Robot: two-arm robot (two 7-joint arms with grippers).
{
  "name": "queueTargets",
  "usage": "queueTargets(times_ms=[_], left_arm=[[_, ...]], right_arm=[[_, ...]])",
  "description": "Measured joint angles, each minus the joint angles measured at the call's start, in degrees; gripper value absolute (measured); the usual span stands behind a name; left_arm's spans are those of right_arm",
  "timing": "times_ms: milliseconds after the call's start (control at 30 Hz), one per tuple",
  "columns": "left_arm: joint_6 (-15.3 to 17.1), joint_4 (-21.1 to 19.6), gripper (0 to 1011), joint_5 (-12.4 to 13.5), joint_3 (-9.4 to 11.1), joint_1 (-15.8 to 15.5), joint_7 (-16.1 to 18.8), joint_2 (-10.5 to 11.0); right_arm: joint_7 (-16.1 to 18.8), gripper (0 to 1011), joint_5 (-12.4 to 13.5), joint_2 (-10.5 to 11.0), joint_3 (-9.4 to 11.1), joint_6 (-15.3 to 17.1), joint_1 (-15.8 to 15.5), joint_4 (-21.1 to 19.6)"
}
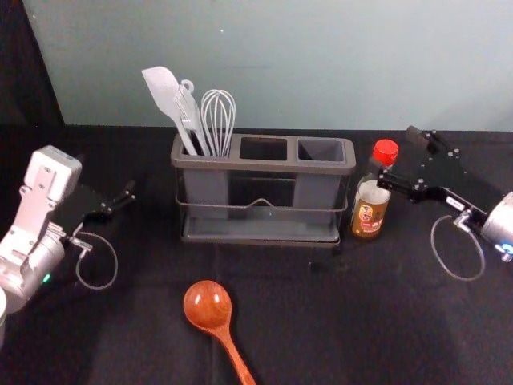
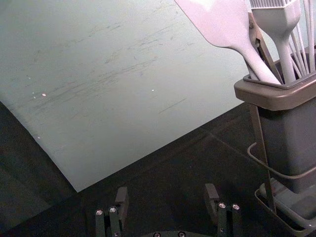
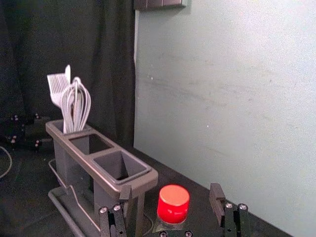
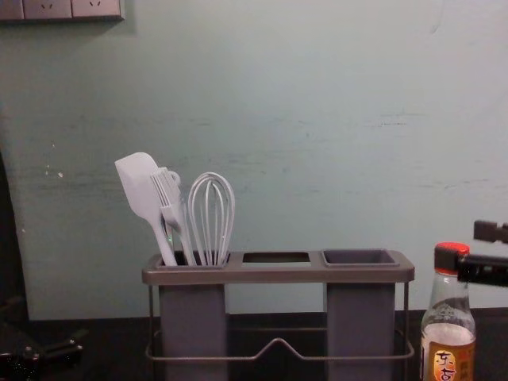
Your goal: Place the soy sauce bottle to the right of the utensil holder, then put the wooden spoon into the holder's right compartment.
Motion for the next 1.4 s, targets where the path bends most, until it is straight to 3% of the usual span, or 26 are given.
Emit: queueTargets(times_ms=[167, 467, 667, 900, 1000, 1067, 1200, 1300, 1400], left_arm=[[0.00, 0.00, 1005, 0.00, 0.00, 0.00, 0.00, 0.01], [0.00, 0.00, 1005, 0.00, 0.00, 0.00, 0.00, 0.00], [0.00, 0.00, 1005, 0.00, 0.00, 0.00, 0.00, 0.01], [0.00, 0.00, 1005, 0.00, 0.00, 0.00, 0.00, 0.00], [0.00, 0.00, 1005, 0.00, 0.00, 0.00, 0.00, 0.00], [0.00, 0.00, 1005, 0.00, 0.00, 0.00, 0.00, 0.01], [0.00, 0.00, 1005, 0.00, 0.00, 0.00, 0.00, 0.00], [0.00, 0.00, 1005, 0.00, 0.00, 0.00, 0.00, 0.01], [0.00, 0.00, 1005, 0.00, 0.00, 0.00, 0.00, 0.00]], right_arm=[[-0.70, 1002, 0.62, 0.99, 1.38, 0.18, -1.62, -3.25], [-1.54, 1003, 1.25, 3.76, 3.61, 0.94, -6.14, -13.13], [-0.85, 1003, 1.60, 5.01, 3.23, 1.79, -7.66, -18.01], [1.10, 1002, -0.14, 6.00, -1.88, 5.09, -6.76, -23.23], [1.49, 1002, -1.87, 5.68, -6.02, 8.00, -5.00, -24.79], [1.53, 1003, -2.54, 5.34, -7.59, 9.17, -4.31, -25.15], [0.54, 1003, -4.65, 3.86, -12.14, 14.53, -2.18, -26.11], [-0.42, 1002, -5.34, 2.95, -14.12, 18.11, -1.12, -26.31], [-2.01, 1002, -6.04, 1.54, -16.74, 24.40, 0.59, -26.26]])
